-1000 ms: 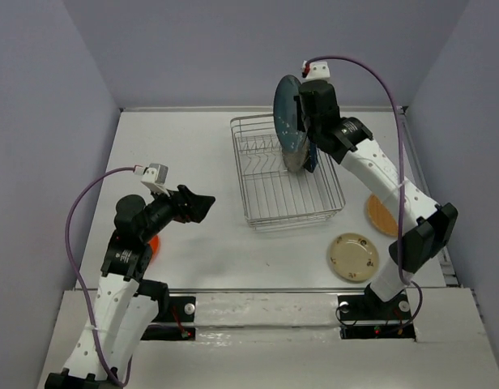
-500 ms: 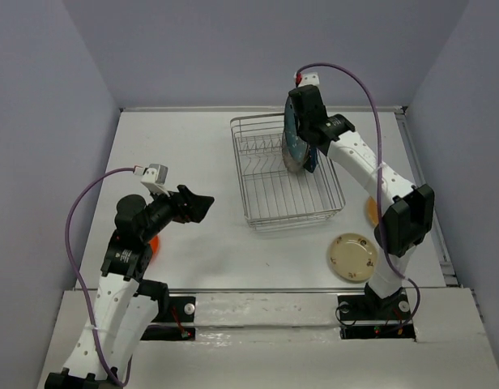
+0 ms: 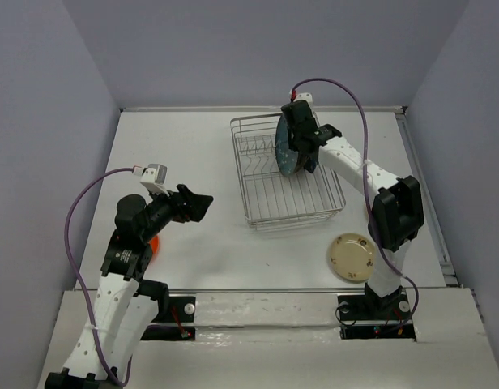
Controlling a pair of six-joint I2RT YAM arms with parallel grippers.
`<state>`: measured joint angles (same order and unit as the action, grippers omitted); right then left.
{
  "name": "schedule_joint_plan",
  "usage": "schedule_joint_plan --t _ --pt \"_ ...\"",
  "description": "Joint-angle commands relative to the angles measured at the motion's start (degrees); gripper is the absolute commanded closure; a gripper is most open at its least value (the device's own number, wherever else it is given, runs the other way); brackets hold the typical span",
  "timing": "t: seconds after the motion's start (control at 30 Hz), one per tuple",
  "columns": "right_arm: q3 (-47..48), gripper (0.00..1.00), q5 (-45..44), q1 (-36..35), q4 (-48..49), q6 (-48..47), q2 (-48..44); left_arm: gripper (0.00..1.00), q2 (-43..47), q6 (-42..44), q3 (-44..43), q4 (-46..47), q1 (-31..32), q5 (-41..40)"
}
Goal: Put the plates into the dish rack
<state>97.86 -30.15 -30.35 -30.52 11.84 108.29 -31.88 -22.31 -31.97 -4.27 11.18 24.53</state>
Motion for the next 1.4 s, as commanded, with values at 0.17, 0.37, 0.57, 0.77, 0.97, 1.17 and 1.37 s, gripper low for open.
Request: schedule_joint_plan --t 0.17,0.37,0.57,0.77,0.97,1.17,1.37 --pt "-1.45 0.65 3.34 0.29 6.97 1.7 -3.52 0.01 -0.38 0.07 -2.57 1.81 0.25 -2.21" --pt "1.18 0.23 4.84 0.29 4.07 1.61 -7.12 0.01 -1.52 -4.23 -8.1 2.69 0.25 0.51" --pt "1.1 0.2 11.41 0.29 2.05 3.01 -14.15 0.01 -1.7 -7.74 -17.59 1.99 0.25 0.69" --pt "-6.08 0.33 23.7 -7.41 8.52 10.89 -20.05 0.01 -0.12 -14.5 -29.01 5.22 0.25 -1.41" --pt "-6.47 0.51 28.12 -22.28 17.07 16.02 -11.37 0.01 0.5 -19.17 -36.14 7.09 0.25 1.04" --pt "1.16 0.54 29.45 -31.78 23.66 21.82 3.64 0.01 4.27 -20.67 -36.86 4.46 0.25 3.06" --pt "11.55 0.35 31.91 -36.35 23.32 24.55 17.9 0.01 6.56 -18.04 -34.74 -1.34 0.25 3.34"
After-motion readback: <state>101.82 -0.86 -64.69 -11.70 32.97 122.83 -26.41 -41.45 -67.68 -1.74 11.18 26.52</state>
